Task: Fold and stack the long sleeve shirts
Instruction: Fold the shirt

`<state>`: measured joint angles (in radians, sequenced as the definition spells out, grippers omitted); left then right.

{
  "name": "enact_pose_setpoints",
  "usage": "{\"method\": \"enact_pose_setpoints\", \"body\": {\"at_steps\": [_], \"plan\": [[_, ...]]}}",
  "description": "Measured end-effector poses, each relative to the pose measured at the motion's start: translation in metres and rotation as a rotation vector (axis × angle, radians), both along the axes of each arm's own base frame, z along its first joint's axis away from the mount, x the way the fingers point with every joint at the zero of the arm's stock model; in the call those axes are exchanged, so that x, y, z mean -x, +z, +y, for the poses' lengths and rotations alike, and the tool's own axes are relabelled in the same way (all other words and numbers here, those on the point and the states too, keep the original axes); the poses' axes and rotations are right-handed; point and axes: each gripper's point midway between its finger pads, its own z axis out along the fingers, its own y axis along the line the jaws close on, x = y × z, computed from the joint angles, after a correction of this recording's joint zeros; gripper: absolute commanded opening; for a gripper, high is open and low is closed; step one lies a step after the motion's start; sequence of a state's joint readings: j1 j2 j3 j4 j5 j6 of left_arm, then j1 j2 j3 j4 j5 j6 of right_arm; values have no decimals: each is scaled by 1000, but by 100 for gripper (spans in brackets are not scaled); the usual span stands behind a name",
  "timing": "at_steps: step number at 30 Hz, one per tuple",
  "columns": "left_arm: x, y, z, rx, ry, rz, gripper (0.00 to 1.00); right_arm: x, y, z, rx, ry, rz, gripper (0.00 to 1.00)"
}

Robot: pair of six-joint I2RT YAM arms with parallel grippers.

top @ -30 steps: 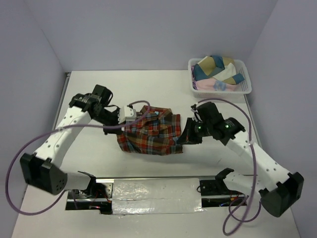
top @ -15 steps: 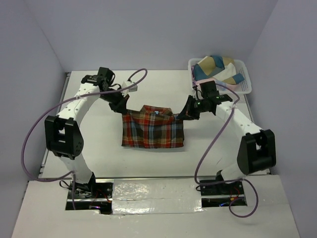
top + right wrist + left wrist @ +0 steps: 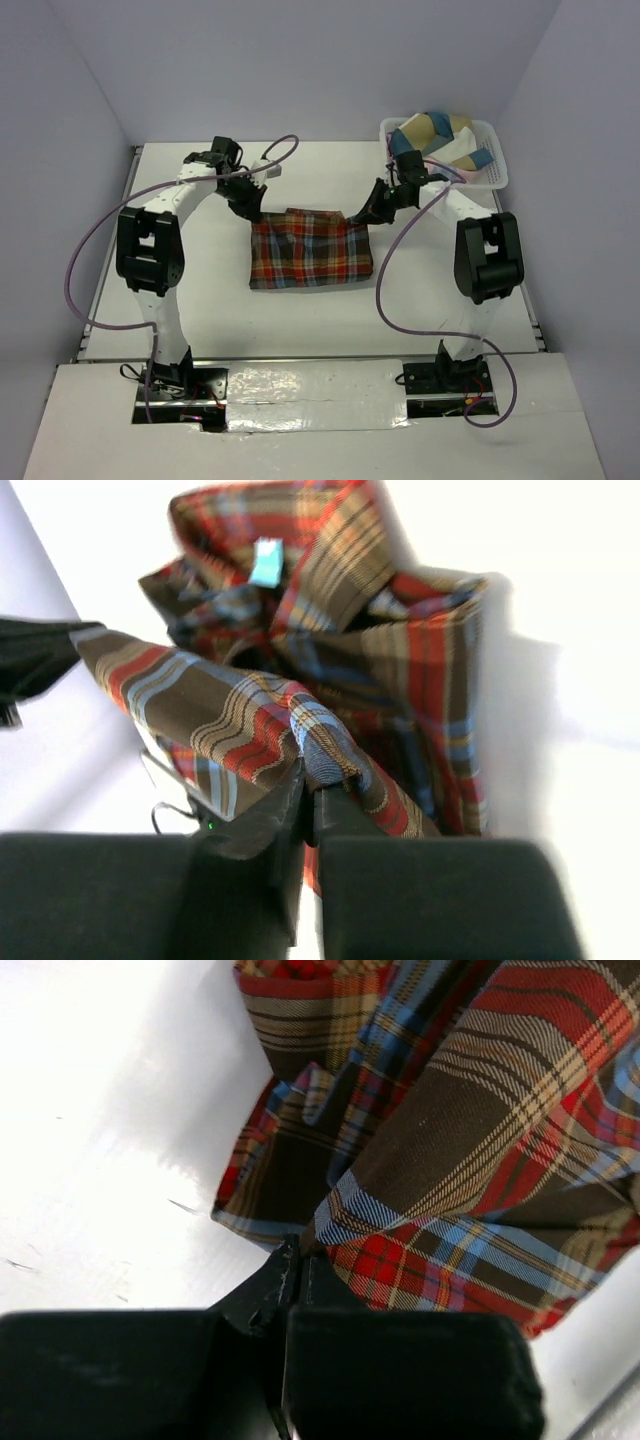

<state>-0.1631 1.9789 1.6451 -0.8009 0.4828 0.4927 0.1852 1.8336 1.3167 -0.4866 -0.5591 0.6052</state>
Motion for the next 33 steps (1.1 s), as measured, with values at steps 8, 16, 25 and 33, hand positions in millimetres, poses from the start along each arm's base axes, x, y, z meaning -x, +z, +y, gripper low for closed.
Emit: {"method": "enact_pose_setpoints", "body": {"at_steps": [8,16,25,33], "plan": [[-39,-37,20,-96,179,15,43,-42,-41,-13,89,-72,0,40],[-67,-34,40,-157,349,-36,66,-79,-15,-29,246,-79,-170,49],[-70,46,34,-74,414,-191,58,-31,86,25,309,14,-486,45],[34,53,-92,149,75,-78,57,30,19,91,103,81,-330,40]]}}
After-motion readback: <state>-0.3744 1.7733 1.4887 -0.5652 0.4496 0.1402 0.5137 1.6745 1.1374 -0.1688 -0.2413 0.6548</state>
